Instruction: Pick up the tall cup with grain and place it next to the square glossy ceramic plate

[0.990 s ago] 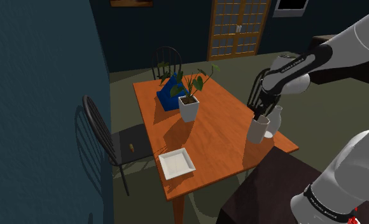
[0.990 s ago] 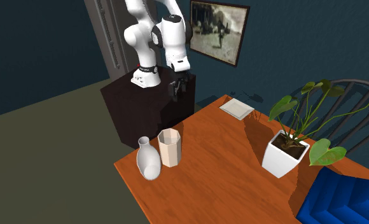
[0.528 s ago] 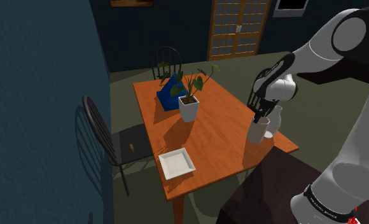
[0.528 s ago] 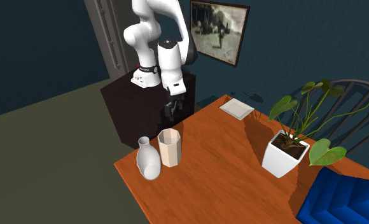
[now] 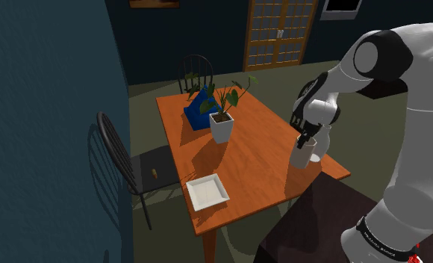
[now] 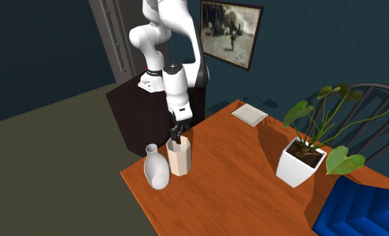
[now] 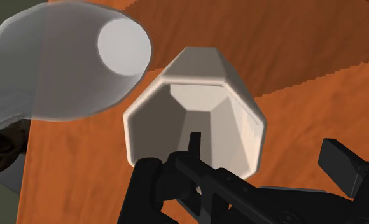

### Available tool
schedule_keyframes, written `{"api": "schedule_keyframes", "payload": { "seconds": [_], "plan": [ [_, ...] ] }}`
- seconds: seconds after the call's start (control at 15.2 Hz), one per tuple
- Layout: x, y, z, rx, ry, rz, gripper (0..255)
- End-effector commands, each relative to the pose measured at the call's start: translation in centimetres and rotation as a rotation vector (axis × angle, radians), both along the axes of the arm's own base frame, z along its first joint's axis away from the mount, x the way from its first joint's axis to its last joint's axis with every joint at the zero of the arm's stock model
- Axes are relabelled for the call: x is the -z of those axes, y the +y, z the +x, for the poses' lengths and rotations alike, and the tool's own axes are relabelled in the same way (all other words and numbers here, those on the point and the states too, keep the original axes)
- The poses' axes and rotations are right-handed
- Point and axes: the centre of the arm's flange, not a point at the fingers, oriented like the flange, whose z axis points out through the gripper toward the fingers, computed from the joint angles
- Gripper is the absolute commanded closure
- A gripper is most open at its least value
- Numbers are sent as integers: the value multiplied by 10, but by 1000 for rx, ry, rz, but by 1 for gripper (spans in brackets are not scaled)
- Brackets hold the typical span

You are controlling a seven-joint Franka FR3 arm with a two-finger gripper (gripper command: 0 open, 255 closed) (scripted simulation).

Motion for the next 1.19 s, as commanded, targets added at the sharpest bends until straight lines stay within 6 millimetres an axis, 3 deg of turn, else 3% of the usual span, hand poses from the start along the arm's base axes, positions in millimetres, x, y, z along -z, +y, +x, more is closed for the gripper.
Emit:
{"api": "schedule_keyframes", "payload": {
  "seconds": [0.0,0.2,0.73,0.79,1.12],
  "plan": [
    [11,-1,1,0,0,0,0],
    [30,-1,3,0,0,0,0],
    [30,-1,3,0,0,0,0],
    [30,-1,3,0,0,0,255],
    [30,-1,3,0,0,0,255]
  ]
}}
